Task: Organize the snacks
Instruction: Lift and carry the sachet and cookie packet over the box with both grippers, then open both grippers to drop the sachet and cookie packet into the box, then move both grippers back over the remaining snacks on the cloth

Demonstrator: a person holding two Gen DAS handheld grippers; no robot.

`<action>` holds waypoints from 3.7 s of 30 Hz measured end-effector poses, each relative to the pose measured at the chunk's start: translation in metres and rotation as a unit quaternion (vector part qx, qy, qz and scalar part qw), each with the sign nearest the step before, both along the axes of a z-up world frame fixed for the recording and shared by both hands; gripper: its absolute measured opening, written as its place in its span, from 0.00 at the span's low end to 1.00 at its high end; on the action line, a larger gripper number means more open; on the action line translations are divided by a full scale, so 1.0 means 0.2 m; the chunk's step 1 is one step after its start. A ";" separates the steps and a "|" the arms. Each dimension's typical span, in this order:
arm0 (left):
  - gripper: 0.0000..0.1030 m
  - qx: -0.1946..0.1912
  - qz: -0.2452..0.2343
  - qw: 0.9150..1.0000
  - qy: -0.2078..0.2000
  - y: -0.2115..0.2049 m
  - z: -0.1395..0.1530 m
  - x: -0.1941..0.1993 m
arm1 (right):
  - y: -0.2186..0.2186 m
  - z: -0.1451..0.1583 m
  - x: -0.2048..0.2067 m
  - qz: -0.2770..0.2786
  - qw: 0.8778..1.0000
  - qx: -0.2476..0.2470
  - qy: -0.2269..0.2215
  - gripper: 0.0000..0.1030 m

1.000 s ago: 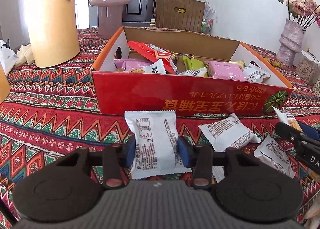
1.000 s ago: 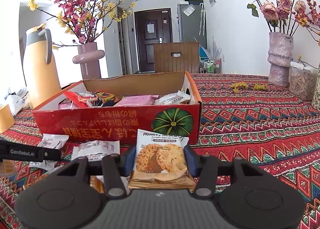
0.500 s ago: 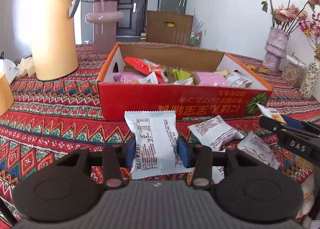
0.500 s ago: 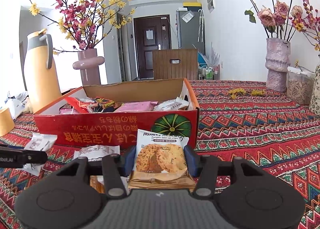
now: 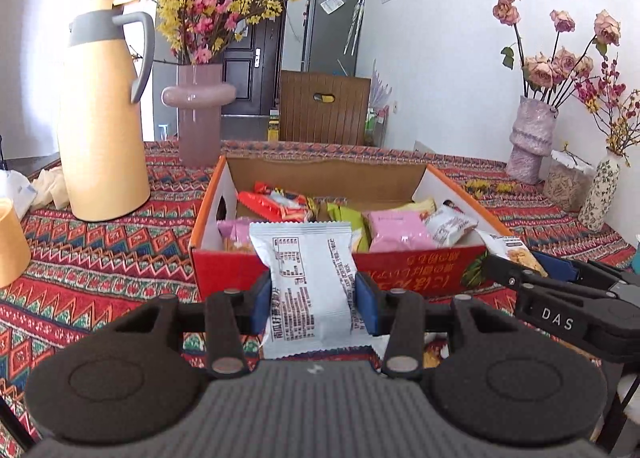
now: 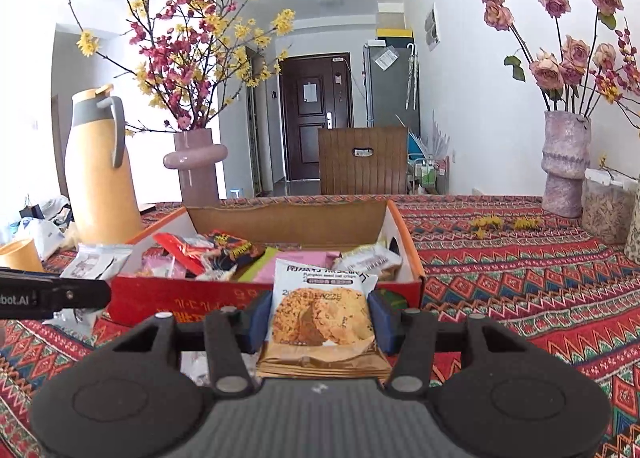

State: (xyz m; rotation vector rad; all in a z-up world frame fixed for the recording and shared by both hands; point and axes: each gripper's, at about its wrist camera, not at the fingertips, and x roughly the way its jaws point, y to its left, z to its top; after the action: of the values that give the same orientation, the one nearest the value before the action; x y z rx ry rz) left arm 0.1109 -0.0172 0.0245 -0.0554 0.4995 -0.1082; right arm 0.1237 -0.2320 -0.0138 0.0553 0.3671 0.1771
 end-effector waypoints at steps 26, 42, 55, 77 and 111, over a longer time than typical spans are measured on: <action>0.43 0.013 0.038 0.999 -0.014 -0.01 0.09 0.45 | 0.06 0.13 0.43 0.012 1.000 0.001 -0.015 0.50; 0.43 0.031 0.049 0.998 -0.023 0.02 -0.09 0.59 | 0.09 0.01 0.54 0.017 1.000 -0.008 0.007 0.50; 0.93 0.009 0.073 0.996 -0.046 0.06 -0.07 0.54 | 0.06 0.02 0.51 -0.003 1.000 0.008 -0.004 0.97; 1.00 -0.001 0.091 0.995 -0.043 0.08 -0.07 0.55 | 0.03 0.03 0.51 -0.015 1.000 0.018 -0.007 1.00; 1.00 -0.008 0.059 0.998 0.013 0.18 -0.10 0.15 | -0.03 -0.05 0.11 0.009 0.998 0.005 0.067 1.00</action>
State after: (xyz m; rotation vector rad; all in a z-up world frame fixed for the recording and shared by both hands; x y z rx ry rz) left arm 0.1404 0.0180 0.0054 -0.1021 0.5201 0.0031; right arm 0.1459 -0.2382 -0.0246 0.0732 0.5013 0.1929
